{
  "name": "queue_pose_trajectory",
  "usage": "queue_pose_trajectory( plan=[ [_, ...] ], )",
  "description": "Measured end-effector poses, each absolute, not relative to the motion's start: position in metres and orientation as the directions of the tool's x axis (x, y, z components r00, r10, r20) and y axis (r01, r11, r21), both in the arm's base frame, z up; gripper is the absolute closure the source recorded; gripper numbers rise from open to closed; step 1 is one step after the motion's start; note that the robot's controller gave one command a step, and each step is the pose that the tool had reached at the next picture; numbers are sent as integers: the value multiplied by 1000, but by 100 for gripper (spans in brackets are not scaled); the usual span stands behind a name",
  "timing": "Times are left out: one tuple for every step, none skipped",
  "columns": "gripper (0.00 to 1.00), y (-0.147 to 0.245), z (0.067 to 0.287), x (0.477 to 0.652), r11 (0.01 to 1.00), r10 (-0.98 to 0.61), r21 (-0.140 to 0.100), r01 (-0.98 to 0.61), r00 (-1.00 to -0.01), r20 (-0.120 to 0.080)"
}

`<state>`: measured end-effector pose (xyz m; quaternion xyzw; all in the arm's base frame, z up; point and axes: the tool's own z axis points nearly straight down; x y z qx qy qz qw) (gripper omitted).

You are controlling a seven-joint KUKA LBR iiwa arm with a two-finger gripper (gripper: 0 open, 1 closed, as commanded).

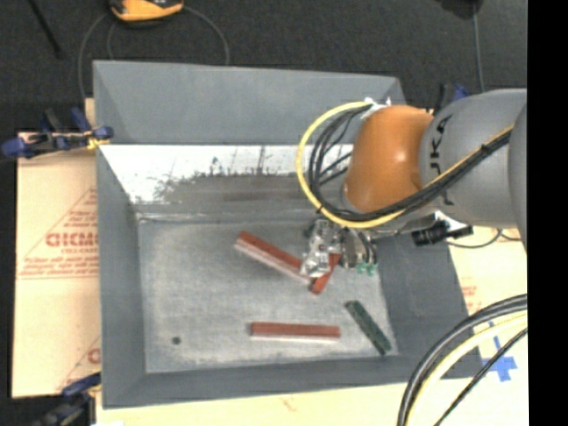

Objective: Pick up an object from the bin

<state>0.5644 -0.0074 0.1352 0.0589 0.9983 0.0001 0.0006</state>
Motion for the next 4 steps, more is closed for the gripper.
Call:
queue_pose_trajectory(
  plan=[
    [0,-38,116,572,1000,-17,-1,-17,-1000,-2],
    [0,-38,117,572,1000,-17,-1,-17,-1000,-4],
    [100,-18,81,593,999,35,0,35,-999,3],
    [100,-18,81,593,999,34,0,34,-999,2]
  ],
)
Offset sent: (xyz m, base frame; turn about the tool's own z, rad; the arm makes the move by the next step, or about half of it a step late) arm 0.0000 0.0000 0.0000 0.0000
